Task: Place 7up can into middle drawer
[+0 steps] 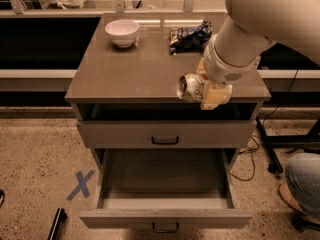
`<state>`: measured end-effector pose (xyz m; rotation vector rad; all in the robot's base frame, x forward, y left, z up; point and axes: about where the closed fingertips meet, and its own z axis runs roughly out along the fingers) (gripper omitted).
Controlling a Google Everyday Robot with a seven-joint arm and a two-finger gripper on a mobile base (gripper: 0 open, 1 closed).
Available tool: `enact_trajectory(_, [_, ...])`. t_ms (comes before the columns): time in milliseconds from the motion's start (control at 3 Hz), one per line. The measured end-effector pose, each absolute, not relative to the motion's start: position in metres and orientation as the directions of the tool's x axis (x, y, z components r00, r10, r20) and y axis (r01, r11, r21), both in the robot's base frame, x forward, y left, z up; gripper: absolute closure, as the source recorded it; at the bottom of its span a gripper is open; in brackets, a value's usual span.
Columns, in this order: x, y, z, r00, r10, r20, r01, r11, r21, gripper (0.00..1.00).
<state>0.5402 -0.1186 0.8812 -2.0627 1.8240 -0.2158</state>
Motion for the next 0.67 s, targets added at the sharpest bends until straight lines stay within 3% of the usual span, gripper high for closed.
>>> enact_trajectory(333, [0.539,-0.119,0.875,0.146,-0.980,-0.137,-0.925,-0.087,-0.369,1.00])
enact_trajectory(667, [0.533,-0.127,0.799,0.052,-0.973,-0.224,-0.966,0.008,-0.260,1.00])
